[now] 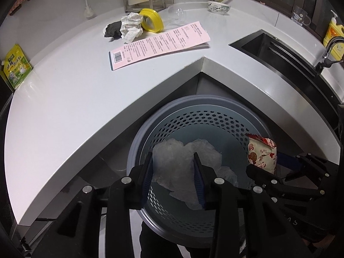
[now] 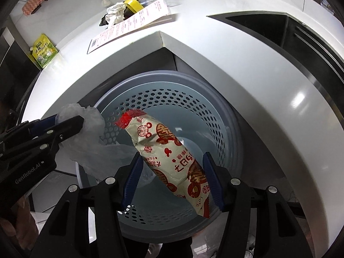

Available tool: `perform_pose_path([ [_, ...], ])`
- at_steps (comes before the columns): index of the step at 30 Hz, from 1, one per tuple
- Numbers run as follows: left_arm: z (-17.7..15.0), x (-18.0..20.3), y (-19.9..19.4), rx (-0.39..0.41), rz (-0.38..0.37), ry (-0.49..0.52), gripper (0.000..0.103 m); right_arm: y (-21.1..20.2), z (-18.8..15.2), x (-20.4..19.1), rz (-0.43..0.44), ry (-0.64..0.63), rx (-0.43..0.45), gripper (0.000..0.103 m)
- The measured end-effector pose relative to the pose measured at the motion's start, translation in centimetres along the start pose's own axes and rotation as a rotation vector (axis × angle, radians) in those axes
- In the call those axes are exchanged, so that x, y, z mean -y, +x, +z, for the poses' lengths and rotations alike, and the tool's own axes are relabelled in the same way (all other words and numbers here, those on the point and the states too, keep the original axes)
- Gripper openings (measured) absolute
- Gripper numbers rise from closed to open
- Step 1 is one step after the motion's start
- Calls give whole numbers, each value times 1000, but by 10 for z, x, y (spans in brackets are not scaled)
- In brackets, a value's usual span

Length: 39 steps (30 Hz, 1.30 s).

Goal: Collect trash
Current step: 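Open both tools to drop the wrapper and bag into the bin, then move the right tool to the pink receipt and grasp its end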

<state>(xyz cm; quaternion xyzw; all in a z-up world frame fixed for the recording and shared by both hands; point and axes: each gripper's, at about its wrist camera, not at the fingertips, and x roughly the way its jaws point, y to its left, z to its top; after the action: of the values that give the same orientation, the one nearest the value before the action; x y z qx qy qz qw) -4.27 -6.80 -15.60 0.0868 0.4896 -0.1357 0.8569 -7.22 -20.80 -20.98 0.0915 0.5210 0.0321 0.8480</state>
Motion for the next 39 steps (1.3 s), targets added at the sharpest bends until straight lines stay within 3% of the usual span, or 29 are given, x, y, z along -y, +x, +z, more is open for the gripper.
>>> perform_pose_path([
  [7, 1, -2, 4, -9, 10, -3, 42, 3, 1, 3, 3, 11, -7, 57],
  [8, 1, -3, 4, -8, 14, -5, 47, 4, 2, 2, 2, 10, -9, 58],
  [10, 1, -5, 2, -2, 21, -11, 56, 5, 3, 1, -1, 10, -14, 72],
  [15, 3, -10, -2, 9, 42, -24, 67, 4, 5, 6, -5, 21, -20, 74],
  [39, 20, -20, -37, 54, 70, -59, 78, -17, 19, 11, 20, 46, 23, 74],
])
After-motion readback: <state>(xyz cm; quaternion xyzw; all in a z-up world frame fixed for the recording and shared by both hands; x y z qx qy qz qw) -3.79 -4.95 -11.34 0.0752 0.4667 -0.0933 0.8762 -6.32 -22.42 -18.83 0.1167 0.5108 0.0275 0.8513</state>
